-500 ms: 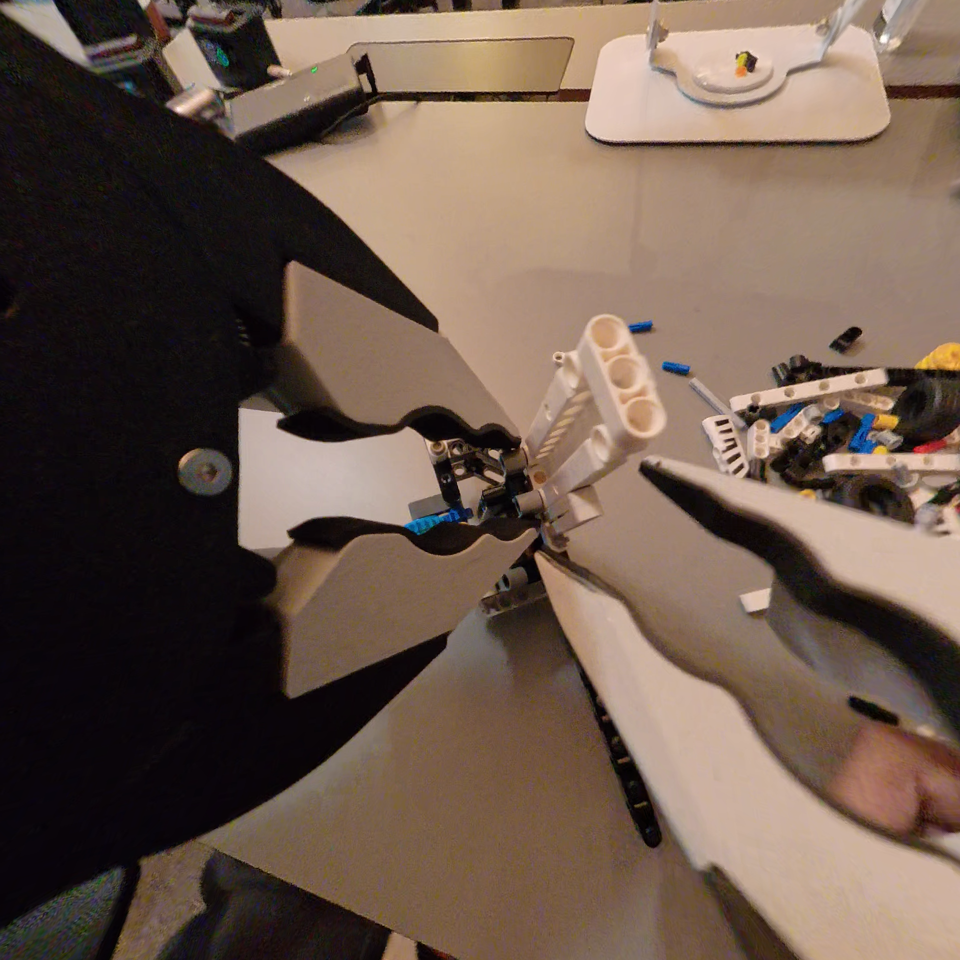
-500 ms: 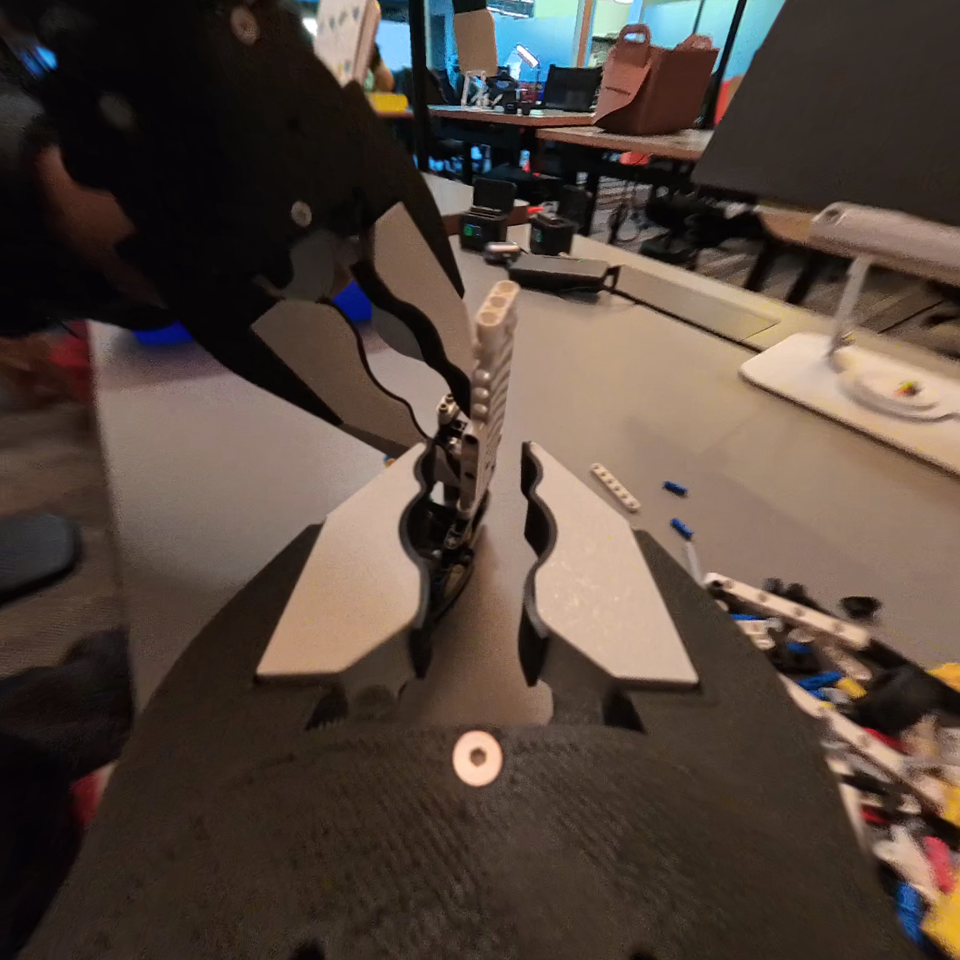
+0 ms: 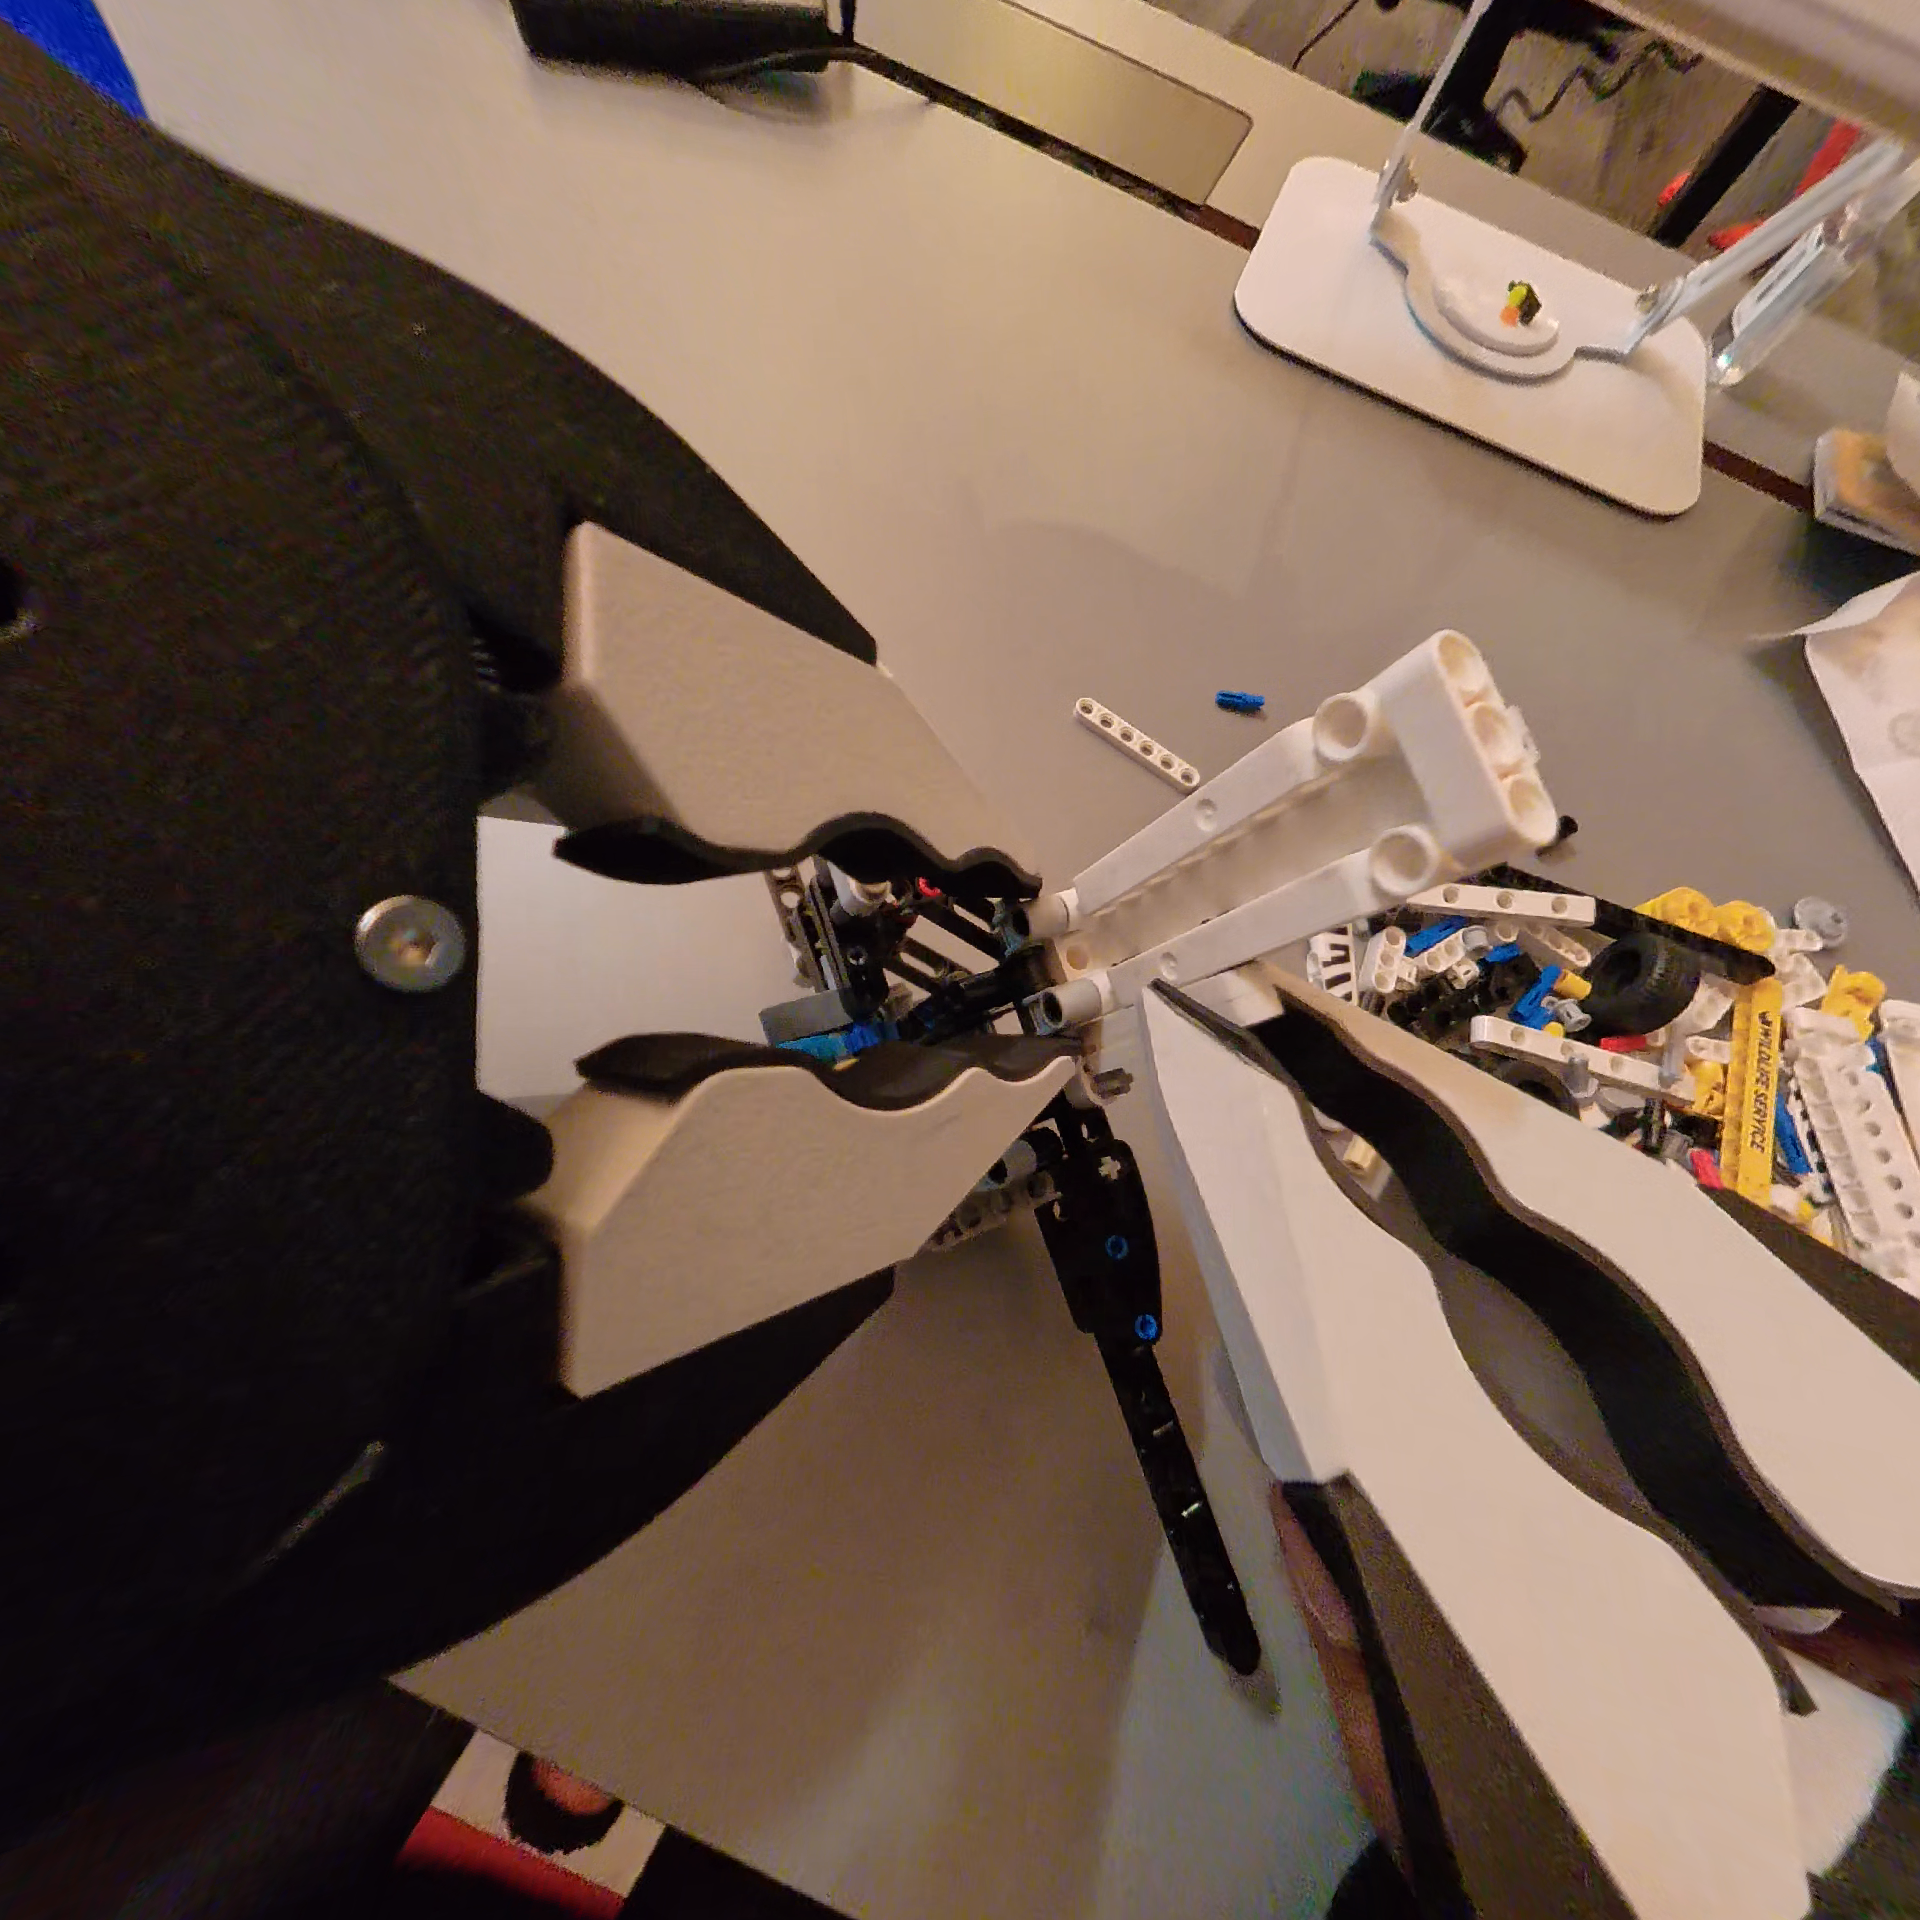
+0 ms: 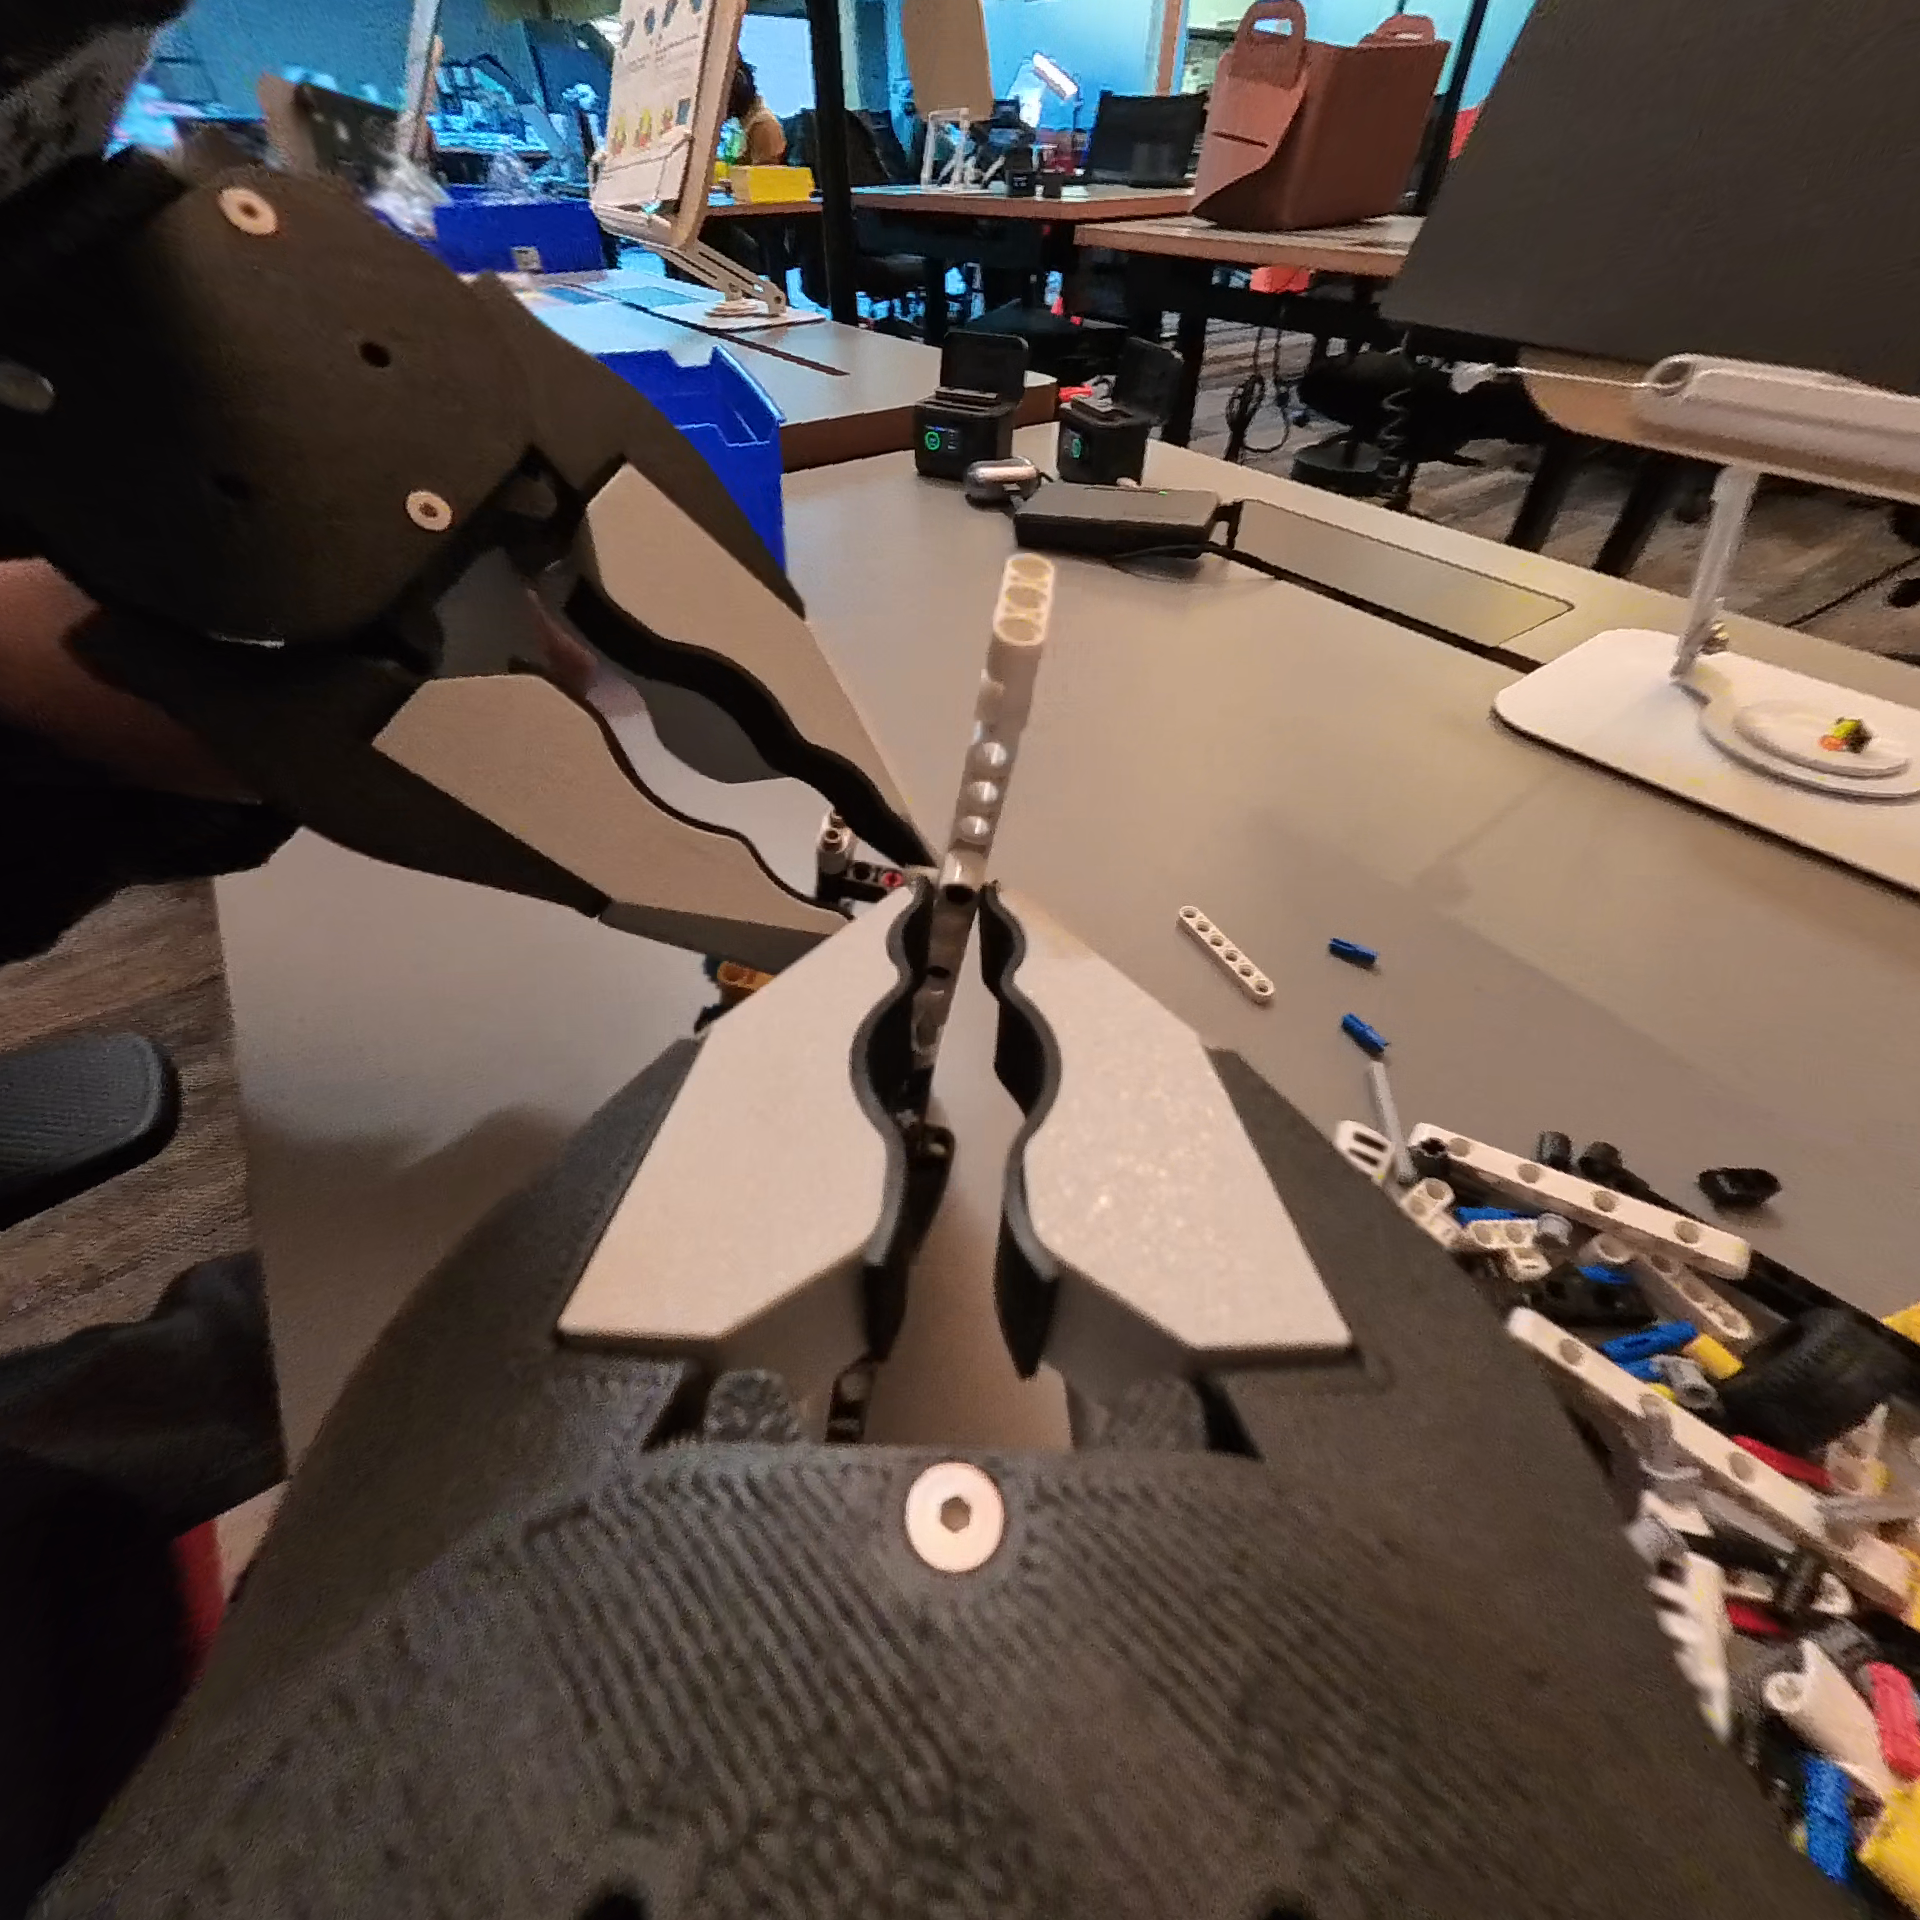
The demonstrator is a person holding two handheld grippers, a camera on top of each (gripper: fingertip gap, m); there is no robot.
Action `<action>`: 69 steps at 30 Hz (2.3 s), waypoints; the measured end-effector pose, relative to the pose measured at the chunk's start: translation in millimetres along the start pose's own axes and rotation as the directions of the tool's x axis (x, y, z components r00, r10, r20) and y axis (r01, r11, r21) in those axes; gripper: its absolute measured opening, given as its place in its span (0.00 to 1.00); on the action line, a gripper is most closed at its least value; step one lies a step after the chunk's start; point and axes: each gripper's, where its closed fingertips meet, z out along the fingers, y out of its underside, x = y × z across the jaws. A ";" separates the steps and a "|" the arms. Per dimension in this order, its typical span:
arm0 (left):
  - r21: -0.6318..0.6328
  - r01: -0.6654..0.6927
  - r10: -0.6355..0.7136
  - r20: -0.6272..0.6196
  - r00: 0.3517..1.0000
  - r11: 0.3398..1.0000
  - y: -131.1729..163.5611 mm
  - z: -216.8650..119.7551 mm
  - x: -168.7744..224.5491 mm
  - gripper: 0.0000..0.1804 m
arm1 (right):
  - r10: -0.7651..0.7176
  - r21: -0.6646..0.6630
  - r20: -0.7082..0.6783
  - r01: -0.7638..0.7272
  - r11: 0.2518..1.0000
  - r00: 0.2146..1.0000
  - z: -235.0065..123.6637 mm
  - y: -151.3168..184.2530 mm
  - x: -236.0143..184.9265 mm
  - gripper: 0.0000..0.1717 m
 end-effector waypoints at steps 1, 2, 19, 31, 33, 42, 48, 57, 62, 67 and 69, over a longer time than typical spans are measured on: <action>-0.003 0.010 -0.010 0.002 1.000 1.000 0.6 -1.1 1.2 0.15 | 0.000 0.000 0.016 0.000 1.000 1.000 -0.8 0.1 -2.1 0.04; -0.008 0.024 -0.024 -0.001 1.000 1.000 1.2 -2.2 2.3 0.15 | 0.001 -0.002 0.023 -0.001 1.000 1.000 -1.4 0.2 -3.8 0.04; 0.131 0.277 -0.277 -0.017 0.961 0.952 -2.1 -15.0 0.3 0.03 | -0.135 -0.029 -0.007 0.135 0.990 0.991 -3.5 1.0 -15.1 0.03; 0.205 0.286 -0.306 0.077 0.949 0.936 -7.7 -7.4 0.2 0.04 | -0.180 -0.005 -0.067 0.180 0.984 0.981 -0.7 -6.7 -11.9 0.08; 0.208 0.287 -0.308 0.077 0.948 0.935 -6.8 -7.5 1.1 0.04 | -0.152 -0.005 -0.050 0.152 0.988 0.987 1.7 -7.9 -12.2 0.09; 0.223 0.320 -0.344 0.076 0.936 0.921 -0.4 -12.7 -0.1 0.04 | -0.157 -0.044 -0.022 0.155 0.987 0.987 12.9 -4.3 -13.5 0.03; 0.240 0.308 -0.337 0.088 0.937 0.921 -2.4 -11.6 0.8 0.03 | -0.203 -0.066 -0.034 0.200 0.978 0.979 16.5 -1.2 -12.2 0.04; 0.277 0.372 -0.407 0.082 0.910 0.886 2.5 -14.0 -0.8 0.03 | -0.244 -0.091 -0.062 0.238 0.967 0.968 21.4 -2.6 -14.0 0.04; 0.287 0.375 -0.415 0.095 0.905 0.882 3.3 -14.7 -0.9 0.03 | -0.253 -0.104 -0.098 0.243 0.965 0.963 21.4 -2.0 -12.2 0.05; 0.298 0.377 -0.420 0.095 0.903 0.877 1.2 -13.6 0.4 0.03 | -0.275 -0.125 -0.134 0.259 0.958 0.952 18.4 -0.6 -8.0 0.05; 0.301 0.367 -0.415 0.111 0.903 0.880 1.1 -13.6 0.3 0.03 | -0.281 -0.128 -0.145 0.264 0.956 0.949 18.4 -0.7 -7.4 0.06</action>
